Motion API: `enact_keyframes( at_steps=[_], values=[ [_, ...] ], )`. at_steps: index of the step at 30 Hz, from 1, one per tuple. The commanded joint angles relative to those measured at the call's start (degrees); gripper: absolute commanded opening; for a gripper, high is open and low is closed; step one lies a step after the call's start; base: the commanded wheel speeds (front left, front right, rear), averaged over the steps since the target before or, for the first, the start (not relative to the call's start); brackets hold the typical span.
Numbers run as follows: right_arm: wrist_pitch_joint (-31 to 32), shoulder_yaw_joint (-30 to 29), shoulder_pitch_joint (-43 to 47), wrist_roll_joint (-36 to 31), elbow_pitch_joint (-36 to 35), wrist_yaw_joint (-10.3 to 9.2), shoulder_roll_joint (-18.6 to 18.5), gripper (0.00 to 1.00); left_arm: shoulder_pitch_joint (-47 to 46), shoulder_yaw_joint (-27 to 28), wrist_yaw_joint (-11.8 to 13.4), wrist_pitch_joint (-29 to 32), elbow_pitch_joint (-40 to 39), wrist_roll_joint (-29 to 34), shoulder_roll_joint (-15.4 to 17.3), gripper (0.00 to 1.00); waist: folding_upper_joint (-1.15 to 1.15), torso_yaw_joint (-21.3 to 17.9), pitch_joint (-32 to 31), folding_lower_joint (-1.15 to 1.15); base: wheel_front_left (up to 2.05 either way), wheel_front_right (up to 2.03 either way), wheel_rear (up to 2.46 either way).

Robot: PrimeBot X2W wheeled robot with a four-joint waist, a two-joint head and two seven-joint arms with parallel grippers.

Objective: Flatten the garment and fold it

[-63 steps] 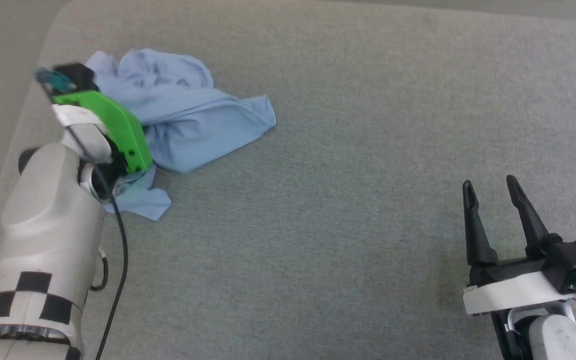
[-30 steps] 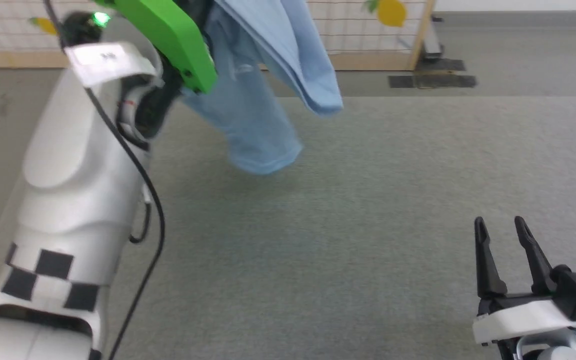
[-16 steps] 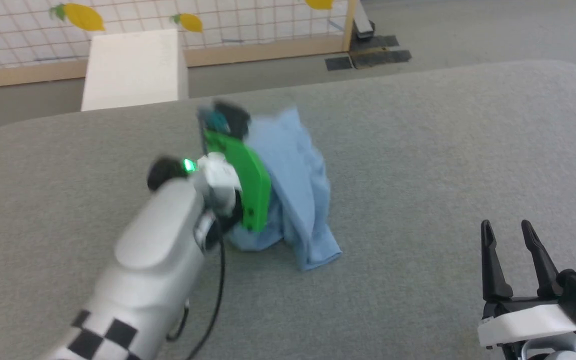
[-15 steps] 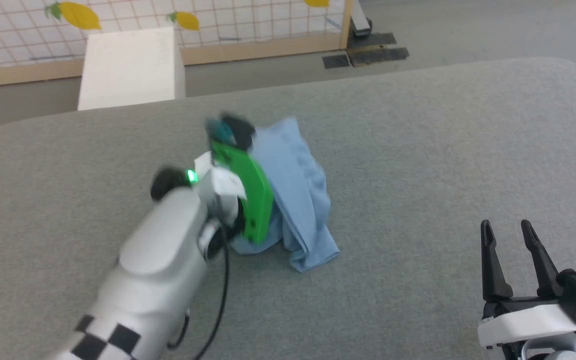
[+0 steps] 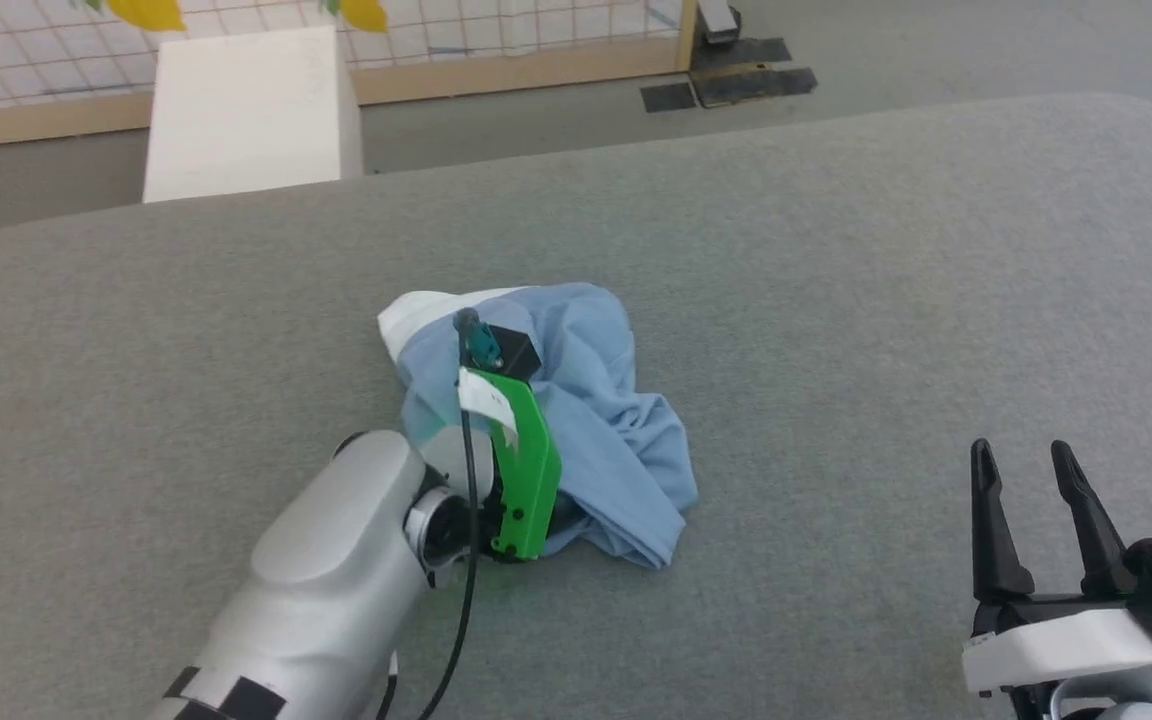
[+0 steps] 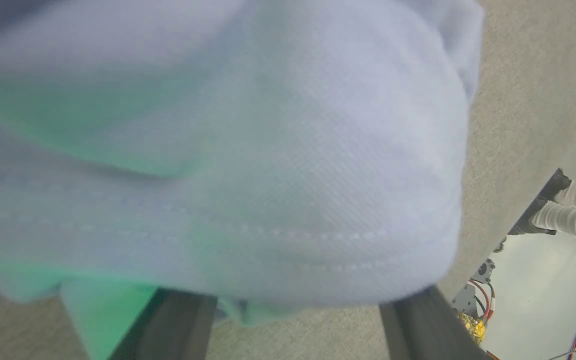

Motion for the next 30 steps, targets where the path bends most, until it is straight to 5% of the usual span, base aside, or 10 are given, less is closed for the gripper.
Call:
enact_keyframes(
  at_steps=[1,8,11,18,30],
  values=[
    [-0.34,-0.09,0.79,0.35,0.19,-0.09,0.05,1.0,0.14,0.72,0.02,1.05,-0.92,-1.07,0.84,1.0,0.23,2.11,-1.66,0.0,0.0,0.0,0.0],
    [-0.34,-0.45,1.7,0.21,1.09,-0.09,0.05,1.0,-0.4,7.59,1.75,4.2,-12.25,-8.72,2.99,1.0,0.23,7.36,-5.56,0.0,0.0,0.0,0.0],
    [-0.34,-0.35,1.86,0.06,1.29,-0.09,0.05,1.0,0.22,11.97,3.61,1.07,-17.42,-10.42,4.35,1.0,0.23,9.29,-6.89,0.0,0.0,0.0,0.0],
    [-0.34,0.08,1.35,-0.55,1.25,-0.09,0.05,1.0,3.52,21.56,6.51,-20.75,-22.35,-4.0,8.3,1.0,0.23,11.43,-8.28,0.0,0.0,0.0,0.0],
    [-0.34,-0.46,1.42,-0.89,0.78,-0.09,0.05,1.0,17.65,28.34,8.56,-52.7,-21.81,7.49,12.16,1.0,0.23,10.72,-8.21,0.0,0.0,0.0,0.0]
  ],
)
